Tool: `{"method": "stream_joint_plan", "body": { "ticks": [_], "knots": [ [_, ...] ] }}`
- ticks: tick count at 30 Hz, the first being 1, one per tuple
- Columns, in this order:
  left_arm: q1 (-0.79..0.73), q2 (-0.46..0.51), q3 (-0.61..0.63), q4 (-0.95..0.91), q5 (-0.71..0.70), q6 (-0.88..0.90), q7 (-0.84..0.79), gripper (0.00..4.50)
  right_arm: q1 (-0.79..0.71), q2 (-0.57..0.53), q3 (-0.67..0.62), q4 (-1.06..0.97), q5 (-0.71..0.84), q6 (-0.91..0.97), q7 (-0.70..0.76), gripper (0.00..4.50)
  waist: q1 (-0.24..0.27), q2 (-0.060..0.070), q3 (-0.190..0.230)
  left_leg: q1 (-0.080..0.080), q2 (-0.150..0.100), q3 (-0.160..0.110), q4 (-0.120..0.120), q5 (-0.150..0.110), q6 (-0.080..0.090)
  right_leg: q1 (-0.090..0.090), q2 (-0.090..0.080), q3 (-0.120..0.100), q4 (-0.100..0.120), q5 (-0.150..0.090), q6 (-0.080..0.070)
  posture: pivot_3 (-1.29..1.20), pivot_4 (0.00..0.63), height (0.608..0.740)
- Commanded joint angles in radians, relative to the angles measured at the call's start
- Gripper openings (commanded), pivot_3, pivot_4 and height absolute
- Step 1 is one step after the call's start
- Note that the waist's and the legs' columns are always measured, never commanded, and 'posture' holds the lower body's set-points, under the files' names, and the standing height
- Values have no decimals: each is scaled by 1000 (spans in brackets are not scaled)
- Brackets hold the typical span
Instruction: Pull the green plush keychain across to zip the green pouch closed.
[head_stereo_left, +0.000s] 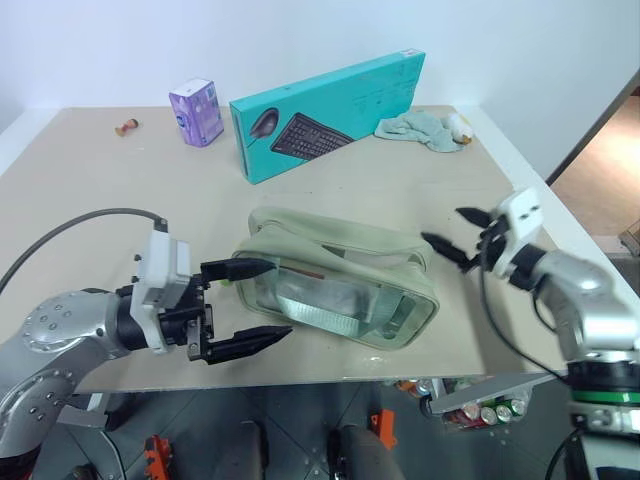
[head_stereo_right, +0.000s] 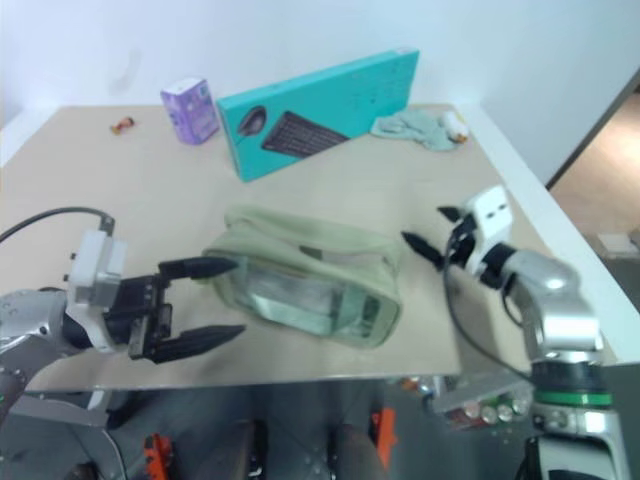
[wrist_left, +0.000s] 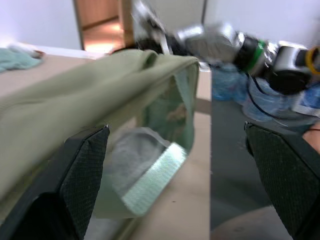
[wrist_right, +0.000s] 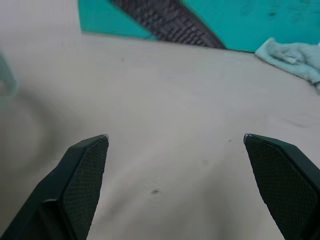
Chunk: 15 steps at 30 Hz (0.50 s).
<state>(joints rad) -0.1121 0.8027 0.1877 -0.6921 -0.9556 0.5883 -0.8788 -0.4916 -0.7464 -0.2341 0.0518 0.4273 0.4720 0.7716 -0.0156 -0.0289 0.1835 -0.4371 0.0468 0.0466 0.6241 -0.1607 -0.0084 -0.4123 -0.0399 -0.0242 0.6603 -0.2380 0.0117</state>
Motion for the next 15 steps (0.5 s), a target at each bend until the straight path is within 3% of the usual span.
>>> {"method": "stream_joint_plan", "body": {
  "ticks": [1,8,15],
  "knots": [
    [-33,-16,-21,4,15,-20,0,4479,-69,-62,-60,-95,141,162,52,4500,0,0,0,0,0,0,0,0,0,0,0,0,0,0,0,0,150,740],
    [-83,-38,-54,26,29,-19,-17,4479,-92,-110,-4,-316,336,404,126,4500,0,0,0,0,1,-1,-1,0,0,0,2,0,0,0,-1,0,150,740],
    [-91,-49,-65,21,37,-19,-7,4479,-10,-109,45,-393,340,404,146,4500,1,0,0,-1,1,-1,0,0,0,-1,0,0,0,-1,0,0,150,740]
  ]
}}
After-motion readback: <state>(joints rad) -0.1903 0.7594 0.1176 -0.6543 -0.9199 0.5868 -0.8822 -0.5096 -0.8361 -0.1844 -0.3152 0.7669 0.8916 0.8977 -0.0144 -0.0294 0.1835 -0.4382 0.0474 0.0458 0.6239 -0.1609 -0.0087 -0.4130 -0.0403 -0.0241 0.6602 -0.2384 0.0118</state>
